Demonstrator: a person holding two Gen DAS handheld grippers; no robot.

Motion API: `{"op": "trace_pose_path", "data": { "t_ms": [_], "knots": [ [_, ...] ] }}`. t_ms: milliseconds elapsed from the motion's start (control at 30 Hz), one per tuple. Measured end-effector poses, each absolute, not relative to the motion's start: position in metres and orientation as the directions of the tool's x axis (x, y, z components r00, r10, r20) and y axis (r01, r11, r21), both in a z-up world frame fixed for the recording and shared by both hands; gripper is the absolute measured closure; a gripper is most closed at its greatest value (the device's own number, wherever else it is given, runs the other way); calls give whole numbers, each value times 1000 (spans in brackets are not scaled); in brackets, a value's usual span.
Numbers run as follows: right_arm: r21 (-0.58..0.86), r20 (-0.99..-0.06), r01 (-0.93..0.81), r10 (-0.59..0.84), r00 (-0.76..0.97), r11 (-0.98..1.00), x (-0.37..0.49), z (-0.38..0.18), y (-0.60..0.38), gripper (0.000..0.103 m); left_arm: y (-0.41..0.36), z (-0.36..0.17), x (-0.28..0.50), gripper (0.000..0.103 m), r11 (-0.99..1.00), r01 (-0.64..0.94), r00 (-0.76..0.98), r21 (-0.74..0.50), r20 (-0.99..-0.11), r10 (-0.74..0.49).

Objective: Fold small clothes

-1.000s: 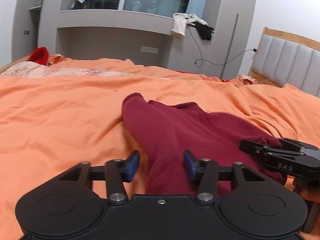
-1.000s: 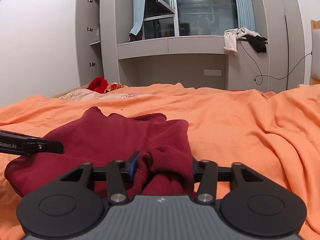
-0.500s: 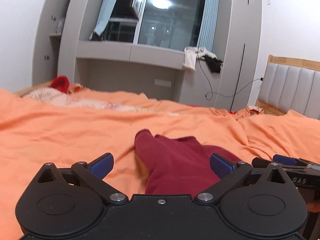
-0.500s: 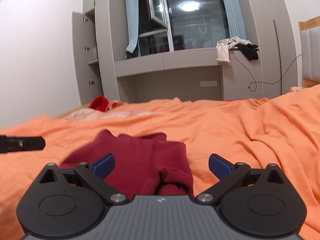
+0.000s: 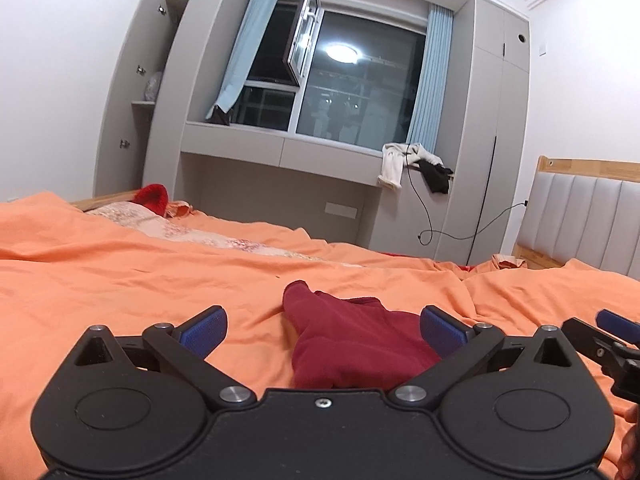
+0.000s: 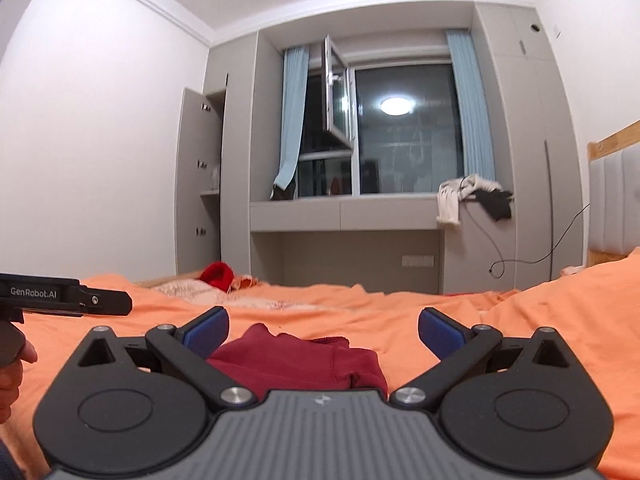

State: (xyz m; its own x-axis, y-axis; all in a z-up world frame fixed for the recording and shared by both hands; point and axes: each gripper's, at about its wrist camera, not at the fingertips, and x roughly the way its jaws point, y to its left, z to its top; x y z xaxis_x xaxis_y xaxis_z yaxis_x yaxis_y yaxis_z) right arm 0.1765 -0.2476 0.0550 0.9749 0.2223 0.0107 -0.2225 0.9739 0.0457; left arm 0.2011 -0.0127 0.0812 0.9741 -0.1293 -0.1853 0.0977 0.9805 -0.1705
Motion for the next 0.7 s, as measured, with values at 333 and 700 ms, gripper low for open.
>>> {"op": "trace_pose_path", "data": {
  "t_ms": [333,700],
  "knots": [
    [81,57,-159,155,986,984,111,37,-244,0,-12,66,130,1,989,104,981,-103,-153,-119],
    [69,-17,-96,98,995,993,83,8,-235,0,-20,25,103,1,991,127,973,-44,-190,-133]
  ]
}}
